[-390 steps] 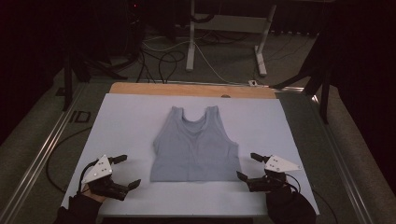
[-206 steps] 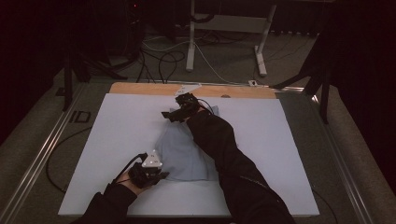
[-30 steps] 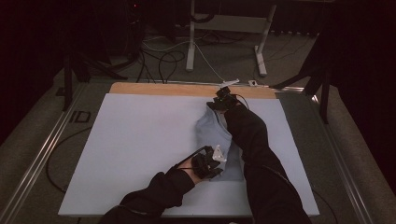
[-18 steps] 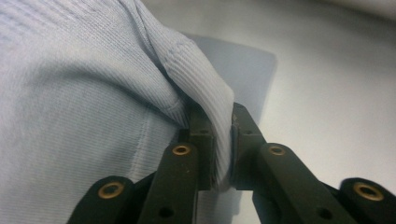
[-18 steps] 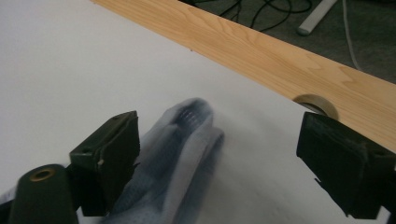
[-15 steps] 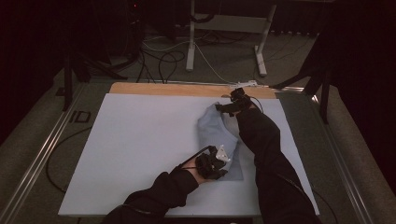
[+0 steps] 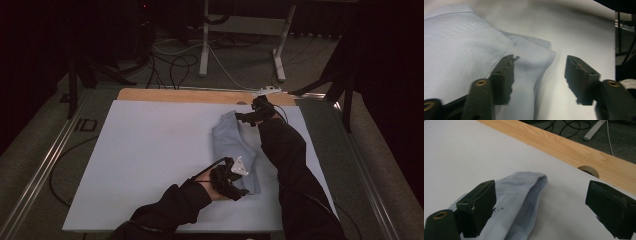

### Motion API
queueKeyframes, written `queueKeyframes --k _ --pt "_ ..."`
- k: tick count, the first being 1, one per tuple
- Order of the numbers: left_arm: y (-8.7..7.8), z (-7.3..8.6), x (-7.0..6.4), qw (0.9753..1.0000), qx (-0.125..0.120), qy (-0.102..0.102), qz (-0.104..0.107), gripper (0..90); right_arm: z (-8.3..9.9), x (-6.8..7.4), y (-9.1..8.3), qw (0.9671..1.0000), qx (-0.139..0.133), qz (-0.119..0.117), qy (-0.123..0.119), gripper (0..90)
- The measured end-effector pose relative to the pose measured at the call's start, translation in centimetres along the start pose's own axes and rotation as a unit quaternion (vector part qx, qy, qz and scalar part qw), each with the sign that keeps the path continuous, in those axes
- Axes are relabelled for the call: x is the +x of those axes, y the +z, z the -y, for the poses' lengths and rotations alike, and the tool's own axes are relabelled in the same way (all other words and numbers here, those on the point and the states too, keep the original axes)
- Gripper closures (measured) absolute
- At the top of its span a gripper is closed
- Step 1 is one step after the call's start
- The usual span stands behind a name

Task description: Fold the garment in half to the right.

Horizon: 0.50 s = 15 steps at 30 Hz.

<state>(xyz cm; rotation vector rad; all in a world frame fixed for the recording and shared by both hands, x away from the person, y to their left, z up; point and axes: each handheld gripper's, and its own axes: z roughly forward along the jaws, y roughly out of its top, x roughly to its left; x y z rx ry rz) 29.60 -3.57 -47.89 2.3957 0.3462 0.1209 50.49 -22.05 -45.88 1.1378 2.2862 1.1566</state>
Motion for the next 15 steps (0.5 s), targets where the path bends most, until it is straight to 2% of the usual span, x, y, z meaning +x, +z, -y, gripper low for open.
queueKeyframes --k 4,9,10,12,15 --pt "-1.0 0.2 0.2 0.9999 -0.008 -0.006 -0.004 32.5 -0.1 0.2 -0.6 1.0 -0.006 -0.001 -0.002 9.7" --pt "-2.3 0.7 0.5 0.9998 -0.02 -0.007 -0.008 27.5 -0.2 0.9 -1.2 0.9999 -0.01 -0.007 -0.005 9.7" --pt "-2.6 0.9 0.6 0.9996 -0.024 -0.01 -0.007 26.4 -0.2 1.1 -1.4 0.9999 -0.011 -0.008 -0.008 9.7" --pt "-3.2 1.2 0.8 0.9994 -0.031 -0.012 0.001 17.6 -0.2 1.5 -1.7 0.9998 -0.011 -0.009 -0.015 9.7" --pt "-4.2 1.7 1.3 0.999 -0.043 -0.013 -0.001 14.9 -0.2 2.1 -2.2 0.9996 -0.015 -0.013 -0.021 9.7"
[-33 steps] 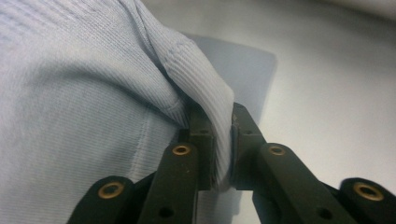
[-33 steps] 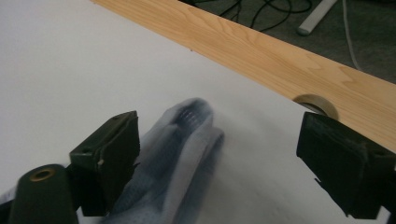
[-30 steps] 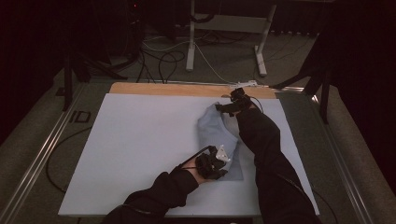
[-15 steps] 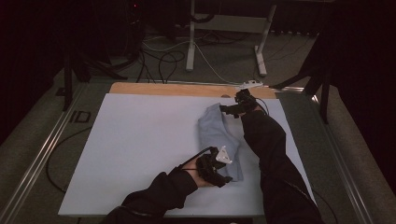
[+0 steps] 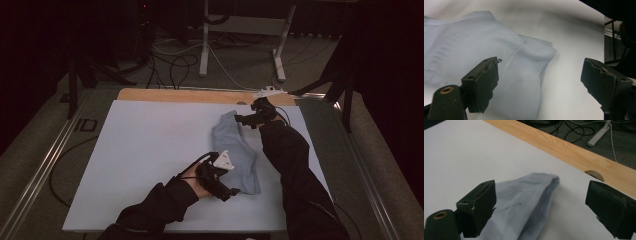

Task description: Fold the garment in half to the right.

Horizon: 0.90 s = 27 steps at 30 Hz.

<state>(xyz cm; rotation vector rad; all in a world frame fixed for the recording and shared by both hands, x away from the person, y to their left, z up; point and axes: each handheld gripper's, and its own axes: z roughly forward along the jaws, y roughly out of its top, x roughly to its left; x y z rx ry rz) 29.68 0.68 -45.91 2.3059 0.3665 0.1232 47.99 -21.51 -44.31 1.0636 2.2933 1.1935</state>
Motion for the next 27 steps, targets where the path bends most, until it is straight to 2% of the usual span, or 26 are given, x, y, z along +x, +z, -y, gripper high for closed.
queueKeyframes --k 2,4,5,6,8,10,12,14,17,19,22,25,27 --pt "-0.7 0.4 0.2 0.9999 -0.012 0.001 0.0 11.1 0.0 0.4 -0.3 0.9999 -0.005 -0.009 -0.001 9.7" --pt "-1.4 0.9 0.4 0.9996 -0.024 0.007 -0.011 6.4 0.1 0.8 -0.4 0.9999 -0.006 -0.011 -0.007 9.7" --pt "-1.7 1.3 0.6 0.9993 -0.035 0.003 -0.012 4.2 0.1 0.9 -0.5 0.9999 -0.007 -0.012 -0.006 9.7" --pt "-2.0 1.6 0.7 0.9993 -0.036 0.001 -0.014 2.1 0.1 1.0 -0.6 0.9998 -0.011 -0.015 -0.005 9.7" --pt "-2.7 2.3 1.1 0.9992 -0.036 -0.004 -0.016 1.7 0.2 1.2 -0.6 0.9997 -0.009 -0.021 -0.002 9.7" --pt "-3.3 3.3 1.3 0.9989 -0.039 -0.004 -0.026 1.7 0.2 1.4 -0.6 0.9997 -0.011 -0.023 -0.001 9.7" --pt "-3.9 4.4 1.5 0.9986 -0.043 -0.013 -0.029 1.7 0.2 1.4 -0.4 0.9994 -0.013 -0.031 0.003 9.7" --pt "-4.7 5.5 1.8 0.998 -0.046 -0.023 -0.036 1.7 0.2 1.4 0.0 0.9996 -0.012 -0.023 0.0 9.7" --pt "-6.0 7.5 2.2 0.9958 -0.061 -0.041 -0.054 1.7 0.3 1.0 1.1 0.9993 -0.007 -0.033 0.015 9.7" --pt "-6.9 8.9 2.4 0.9938 -0.071 -0.056 -0.064 1.7 0.4 0.8 2.0 0.9993 0.006 -0.03 0.023 9.7" --pt "-8.1 10.9 2.6 0.9914 -0.07 -0.064 -0.091 1.7 0.8 0.4 3.5 0.999 0.018 -0.027 0.03 11.2" --pt "-9.2 13.0 2.9 0.9888 -0.067 -0.08 -0.106 1.7 1.0 -0.1 4.7 0.9986 0.033 -0.018 0.036 14.0" --pt "-10.0 14.1 3.0 0.9863 -0.07 -0.094 -0.116 1.7 1.2 -0.5 5.4 0.9981 0.043 -0.014 0.043 15.1"
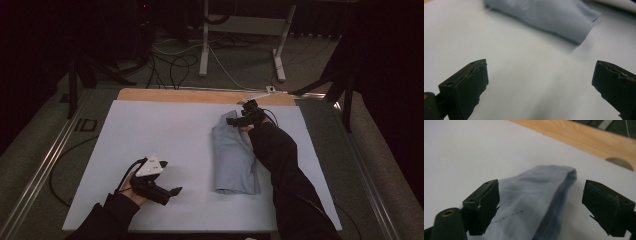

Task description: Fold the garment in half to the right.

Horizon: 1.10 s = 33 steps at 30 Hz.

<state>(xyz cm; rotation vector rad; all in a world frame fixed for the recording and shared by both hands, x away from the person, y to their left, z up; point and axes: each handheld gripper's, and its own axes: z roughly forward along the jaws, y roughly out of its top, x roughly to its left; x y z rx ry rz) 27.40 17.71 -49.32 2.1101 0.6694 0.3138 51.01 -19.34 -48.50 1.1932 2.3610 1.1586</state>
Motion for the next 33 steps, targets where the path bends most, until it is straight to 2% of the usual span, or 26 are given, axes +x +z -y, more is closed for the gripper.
queueKeyframes --k 2,4,6,11,16,18,20,22,26,30,33 --pt "-0.7 0.7 0.4 0.9999 -0.007 -0.008 -0.014 1.7 0.1 -0.6 0.6 0.9999 0.01 0.002 0.01 16.5" --pt "-1.2 1.4 0.8 0.9991 -0.012 -0.02 -0.036 1.7 0.4 -1.1 1.1 0.9996 0.019 0.006 0.018 19.5" --pt "-1.6 2.2 1.0 0.9983 -0.024 -0.038 -0.038 1.7 0.7 -1.6 1.6 0.9992 0.029 0.002 0.026 21.6" --pt "-2.1 3.5 1.1 0.9976 -0.026 -0.045 -0.045 1.7 1.7 -2.1 2.3 0.9981 0.055 0.001 0.029 38.4" --pt "-2.4 3.8 1.5 0.9967 -0.032 -0.052 -0.054 1.7 2.2 -2.1 2.6 0.9975 0.069 -0.017 0.01 59.9" --pt "-2.4 3.9 1.6 0.9966 -0.034 -0.052 -0.054 1.7 2.1 -1.8 2.7 0.9975 0.069 -0.014 -0.001 72.7" --pt "-2.4 4.0 1.7 0.9965 -0.034 -0.052 -0.056 1.7 1.8 -1.4 2.4 0.9979 0.062 -0.009 -0.016 79.3" --pt "-2.5 4.0 1.7 0.9963 -0.037 -0.054 -0.056 1.7 1.3 -0.9 2.0 0.9983 0.05 -0.011 -0.029 82.1" --pt "-2.6 4.0 1.9 0.996 -0.044 -0.052 -0.058 1.7 0.2 -0.3 1.4 0.9991 0.02 -0.021 -0.032 82.8" --pt "-2.7 4.1 2.0 0.9958 -0.048 -0.053 -0.058 1.7 0.0 -0.2 2.3 0.9987 0.038 -0.015 -0.03 82.8" --pt "-2.8 4.2 2.1 0.9954 -0.048 -0.057 -0.059 1.7 0.5 -0.6 3.2 0.9984 0.053 -0.009 -0.018 82.6"
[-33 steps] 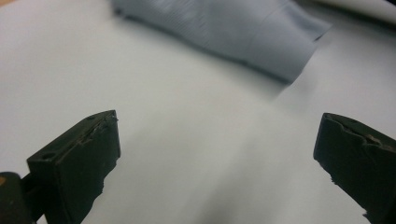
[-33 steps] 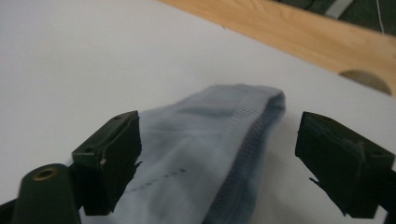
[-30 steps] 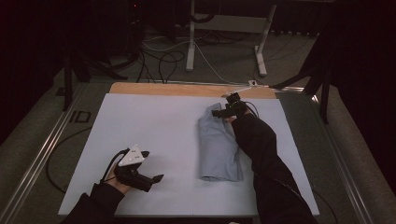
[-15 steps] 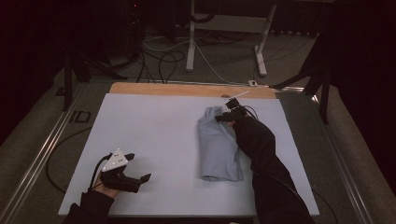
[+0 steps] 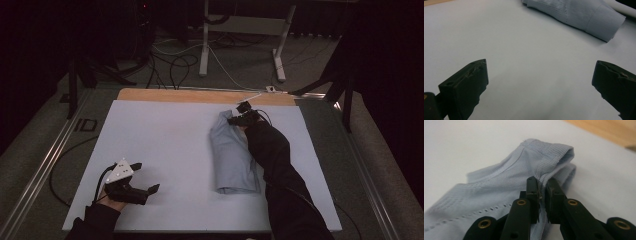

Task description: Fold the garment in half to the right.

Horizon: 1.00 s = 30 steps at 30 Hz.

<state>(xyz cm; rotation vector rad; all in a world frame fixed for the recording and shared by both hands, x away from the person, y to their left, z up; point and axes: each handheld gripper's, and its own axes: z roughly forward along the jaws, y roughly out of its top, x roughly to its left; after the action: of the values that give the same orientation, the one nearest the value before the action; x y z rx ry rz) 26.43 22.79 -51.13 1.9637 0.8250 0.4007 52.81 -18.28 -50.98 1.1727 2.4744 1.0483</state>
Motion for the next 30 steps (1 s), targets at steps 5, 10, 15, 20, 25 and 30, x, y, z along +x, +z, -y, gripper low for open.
queueKeyframes --k 5,10,15,20,25,30 --pt "0.2 0.2 0.0 1.0 0.006 0.0 0.002 1.7 0.4 -0.3 0.7 0.9997 0.016 0.017 0.001 79.7" --pt "0.2 0.1 -0.1 1.0 0.003 0.002 0.001 1.7 0.4 -0.2 0.9 0.9995 0.018 0.027 0.001 77.5" --pt "0.2 0.0 -0.1 1.0 0.002 0.004 0.001 1.7 0.2 0.0 0.5 0.999 0.018 0.04 0.001 61.2" --pt "0.1 0.0 0.0 1.0 -0.001 0.002 0.0 1.7 -0.3 0.4 -0.8 0.9993 0.011 0.036 -0.01 44.2" --pt "0.0 -0.1 0.0 1.0 -0.001 0.005 -0.001 1.7 -0.7 1.2 -2.7 0.9996 -0.007 0.024 -0.014 35.1" --pt "0.1 -0.2 -0.1 0.9999 -0.005 0.009 0.0 1.7 -0.5 2.5 -4.6 0.9996 -0.014 0.01 -0.022 29.3"
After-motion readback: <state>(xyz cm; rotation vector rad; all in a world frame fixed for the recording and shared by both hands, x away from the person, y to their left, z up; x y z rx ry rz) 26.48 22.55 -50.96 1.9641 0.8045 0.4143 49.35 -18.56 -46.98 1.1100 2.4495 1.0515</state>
